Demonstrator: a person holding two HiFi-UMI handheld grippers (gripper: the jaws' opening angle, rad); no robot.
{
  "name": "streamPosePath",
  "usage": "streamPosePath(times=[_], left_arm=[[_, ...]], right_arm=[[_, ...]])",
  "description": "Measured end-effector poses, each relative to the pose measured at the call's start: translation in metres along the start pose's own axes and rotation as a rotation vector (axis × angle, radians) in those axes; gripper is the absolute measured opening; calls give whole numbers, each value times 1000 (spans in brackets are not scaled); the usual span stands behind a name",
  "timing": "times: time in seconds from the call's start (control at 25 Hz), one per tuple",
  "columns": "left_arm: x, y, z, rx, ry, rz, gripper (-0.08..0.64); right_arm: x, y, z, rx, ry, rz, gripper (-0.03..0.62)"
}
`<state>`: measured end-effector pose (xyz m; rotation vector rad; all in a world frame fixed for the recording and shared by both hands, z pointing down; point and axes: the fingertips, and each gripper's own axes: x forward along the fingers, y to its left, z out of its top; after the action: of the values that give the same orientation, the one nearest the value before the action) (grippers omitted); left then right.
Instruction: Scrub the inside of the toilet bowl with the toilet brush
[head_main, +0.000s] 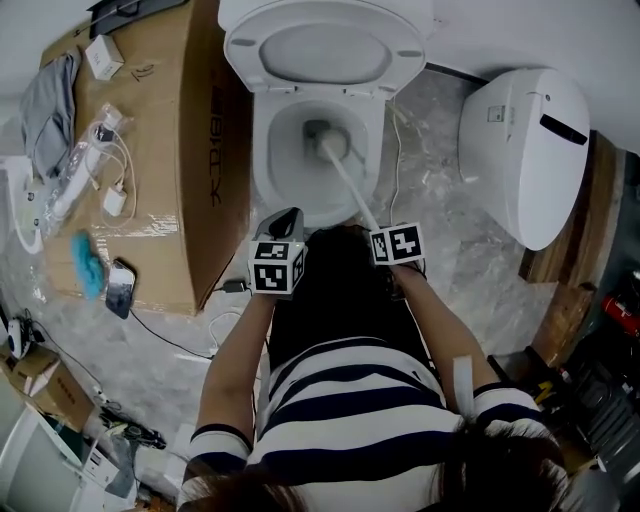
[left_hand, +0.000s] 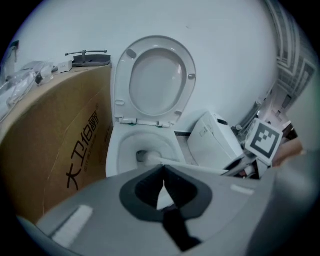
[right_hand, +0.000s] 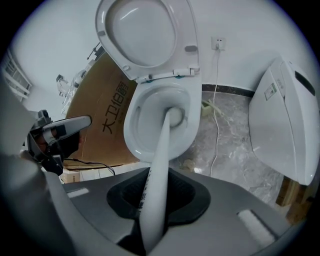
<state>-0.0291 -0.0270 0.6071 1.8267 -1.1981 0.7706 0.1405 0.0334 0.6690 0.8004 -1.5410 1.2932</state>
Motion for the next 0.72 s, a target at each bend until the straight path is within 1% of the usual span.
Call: streamPosePath(times=[0.32,0.56,0.72], left_arm=[[-11,9,-24,11,32,-1,0],[-14,10,-34,28,44,-12,0],[-15,11,-35,31,40,-10,0]], right_arm=[[5,21,-28,50,5,30,83],[12,37,-41,59,12,70,83],[15,50,-43,53,9,111,83]])
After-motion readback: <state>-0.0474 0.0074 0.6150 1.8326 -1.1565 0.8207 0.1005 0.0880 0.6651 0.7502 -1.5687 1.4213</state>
